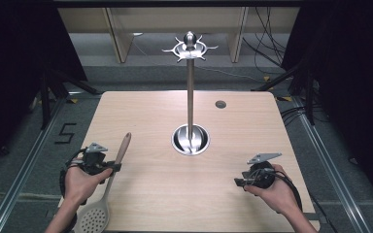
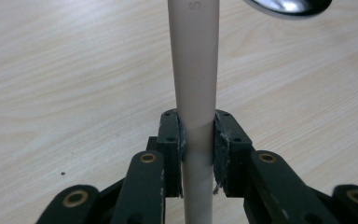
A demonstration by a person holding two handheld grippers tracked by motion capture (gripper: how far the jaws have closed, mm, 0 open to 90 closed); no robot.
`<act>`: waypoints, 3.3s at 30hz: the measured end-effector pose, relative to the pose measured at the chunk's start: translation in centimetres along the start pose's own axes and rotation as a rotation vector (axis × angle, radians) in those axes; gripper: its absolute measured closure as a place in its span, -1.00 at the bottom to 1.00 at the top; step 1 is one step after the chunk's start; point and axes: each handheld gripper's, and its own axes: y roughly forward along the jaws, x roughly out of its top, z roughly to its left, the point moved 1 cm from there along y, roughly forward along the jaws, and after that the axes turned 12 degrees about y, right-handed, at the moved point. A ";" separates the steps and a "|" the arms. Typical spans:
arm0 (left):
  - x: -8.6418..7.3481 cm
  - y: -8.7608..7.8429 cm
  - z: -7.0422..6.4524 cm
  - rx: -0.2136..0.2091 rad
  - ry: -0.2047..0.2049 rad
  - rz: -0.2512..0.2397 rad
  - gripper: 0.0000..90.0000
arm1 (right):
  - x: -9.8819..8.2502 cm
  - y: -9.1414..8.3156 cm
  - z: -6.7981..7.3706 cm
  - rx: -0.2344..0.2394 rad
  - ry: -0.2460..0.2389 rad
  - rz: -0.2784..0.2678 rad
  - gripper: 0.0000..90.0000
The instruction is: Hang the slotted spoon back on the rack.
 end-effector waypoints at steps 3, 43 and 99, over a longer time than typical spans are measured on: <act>-0.3 -0.9 -0.1 0.006 0.006 -0.042 0.64 | 0.0 0.0 -0.1 0.000 0.001 -0.005 0.25; 1.8 -6.8 -1.8 0.146 0.051 -0.516 0.64 | 0.1 -0.3 0.0 0.000 -0.022 -0.029 0.22; 9.6 -5.9 -3.6 0.053 0.187 -0.559 0.64 | 0.3 -0.7 -0.3 -0.012 0.000 -0.058 0.18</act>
